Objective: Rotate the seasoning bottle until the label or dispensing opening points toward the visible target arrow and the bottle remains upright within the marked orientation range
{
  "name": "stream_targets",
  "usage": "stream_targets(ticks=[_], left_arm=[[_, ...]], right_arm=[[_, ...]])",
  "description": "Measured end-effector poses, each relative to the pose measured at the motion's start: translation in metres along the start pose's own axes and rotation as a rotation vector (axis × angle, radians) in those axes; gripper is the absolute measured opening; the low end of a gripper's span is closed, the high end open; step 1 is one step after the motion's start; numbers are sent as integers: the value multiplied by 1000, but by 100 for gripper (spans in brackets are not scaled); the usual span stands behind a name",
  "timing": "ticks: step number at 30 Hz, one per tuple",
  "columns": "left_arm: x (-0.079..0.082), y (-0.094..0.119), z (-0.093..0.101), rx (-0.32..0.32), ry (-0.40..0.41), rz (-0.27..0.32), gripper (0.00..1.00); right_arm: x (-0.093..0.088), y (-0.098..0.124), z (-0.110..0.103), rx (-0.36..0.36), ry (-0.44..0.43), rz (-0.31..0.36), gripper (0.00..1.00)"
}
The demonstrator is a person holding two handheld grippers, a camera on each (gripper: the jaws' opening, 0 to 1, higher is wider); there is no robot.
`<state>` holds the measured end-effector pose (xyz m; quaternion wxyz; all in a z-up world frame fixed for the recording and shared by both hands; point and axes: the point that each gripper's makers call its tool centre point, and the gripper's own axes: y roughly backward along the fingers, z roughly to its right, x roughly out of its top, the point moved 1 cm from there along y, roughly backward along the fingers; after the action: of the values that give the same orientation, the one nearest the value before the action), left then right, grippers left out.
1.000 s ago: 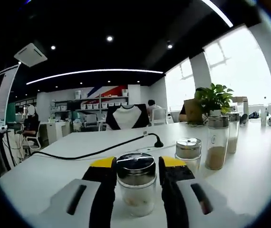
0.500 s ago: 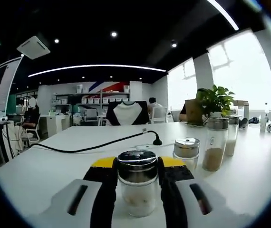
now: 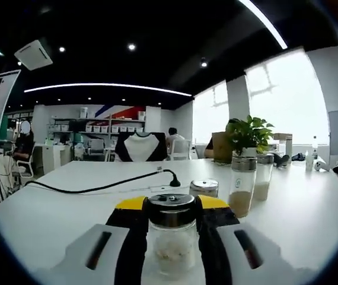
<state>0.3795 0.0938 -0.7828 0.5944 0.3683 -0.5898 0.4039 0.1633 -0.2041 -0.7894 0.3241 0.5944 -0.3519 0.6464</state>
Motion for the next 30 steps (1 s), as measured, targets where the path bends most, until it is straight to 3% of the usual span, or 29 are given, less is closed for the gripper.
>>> stream_targets(ticks=[3, 7, 11, 18, 21, 23, 26, 30], left_arm=[[2, 6, 7, -14, 5, 11, 32], [8, 16, 30, -76, 5, 22, 32], [15, 25, 53, -141, 2, 38, 32], [26, 39, 79, -197, 42, 60, 32], [30, 47, 93, -246, 75, 59, 32], [30, 51, 101, -277, 83, 59, 32], [28, 59, 119, -350, 119, 42, 32], [28, 72, 150, -458, 106, 49, 32]], right_arm=[[1, 0, -1, 2, -1, 3, 97], [-1, -1, -3, 11, -3, -2, 96], [-2, -5, -12, 34, 0, -2, 95], [-3, -11, -35, 107, 33, -8, 87], [-2, -13, -40, 114, 40, -11, 86], [-2, -15, -42, 117, 33, -14, 79], [-6, -19, -49, 127, -1, -29, 76], [-13, -25, -66, 166, -6, -59, 73]])
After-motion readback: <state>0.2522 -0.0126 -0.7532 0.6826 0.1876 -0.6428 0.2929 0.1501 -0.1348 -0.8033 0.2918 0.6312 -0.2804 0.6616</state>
